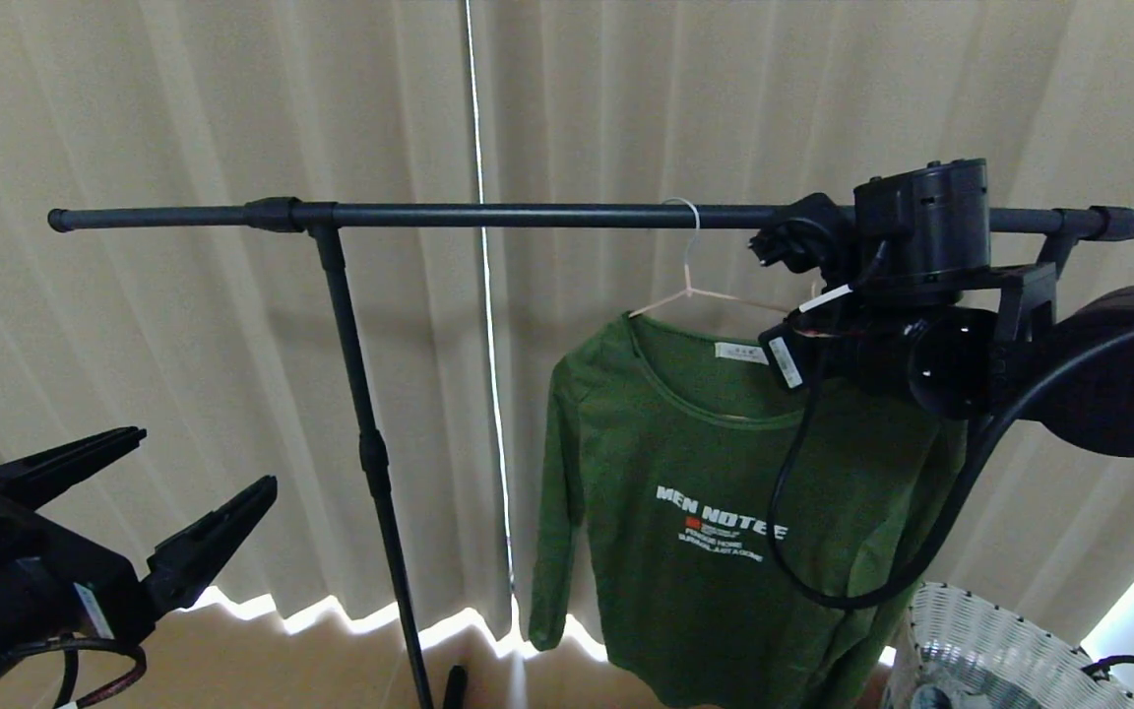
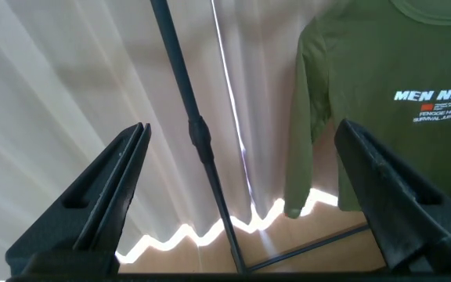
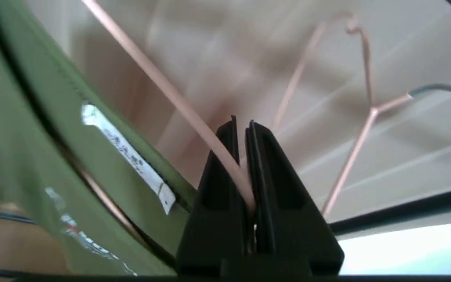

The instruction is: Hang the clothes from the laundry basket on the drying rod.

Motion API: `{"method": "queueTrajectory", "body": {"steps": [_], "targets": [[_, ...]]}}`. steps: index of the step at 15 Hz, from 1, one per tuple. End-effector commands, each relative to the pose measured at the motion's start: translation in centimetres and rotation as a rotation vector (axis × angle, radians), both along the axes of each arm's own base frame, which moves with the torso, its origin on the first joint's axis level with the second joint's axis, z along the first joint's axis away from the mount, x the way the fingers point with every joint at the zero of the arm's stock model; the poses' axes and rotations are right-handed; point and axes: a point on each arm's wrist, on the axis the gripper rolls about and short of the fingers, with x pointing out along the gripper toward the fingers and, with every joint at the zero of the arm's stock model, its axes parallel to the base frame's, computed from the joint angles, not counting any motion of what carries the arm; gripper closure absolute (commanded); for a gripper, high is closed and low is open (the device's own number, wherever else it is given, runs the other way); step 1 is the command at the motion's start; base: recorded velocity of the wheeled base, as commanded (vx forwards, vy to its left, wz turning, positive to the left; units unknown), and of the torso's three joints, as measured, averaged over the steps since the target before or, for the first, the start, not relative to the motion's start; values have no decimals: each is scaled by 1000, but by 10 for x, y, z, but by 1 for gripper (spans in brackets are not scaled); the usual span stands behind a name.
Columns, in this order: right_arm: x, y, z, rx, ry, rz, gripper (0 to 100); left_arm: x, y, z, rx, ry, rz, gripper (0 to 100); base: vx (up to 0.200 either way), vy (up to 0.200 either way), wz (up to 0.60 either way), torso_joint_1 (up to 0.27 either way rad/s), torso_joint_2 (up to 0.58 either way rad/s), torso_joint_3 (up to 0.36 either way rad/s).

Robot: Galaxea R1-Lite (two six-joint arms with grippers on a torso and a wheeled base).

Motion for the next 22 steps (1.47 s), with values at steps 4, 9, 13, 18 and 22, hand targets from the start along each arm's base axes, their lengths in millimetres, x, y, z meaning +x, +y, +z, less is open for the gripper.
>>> {"method": "queueTrajectory", "body": {"steps": [4,9,13,18,22], "targets": [[-14,5,5,57,-24,30,0,1,0,1,0,-1,3,0,0,0,0,0,0,0],[-27,-2,3,164,-84,125,0,3,-1,-2,4,14,4,0,0,0,0,0,0,0],[-60,-25,21,204,-139,147,0,6,-2,-4,10,31,5,0,0,0,0,0,0,0],[-103,-98,21,174,-168,-37,0,7,-2,-8,18,47,5,0,0,0,0,0,0,0],[-129,-136,12,149,-121,-178,0,14,-5,-13,33,82,5,0,0,0,0,0,0,0]]}}
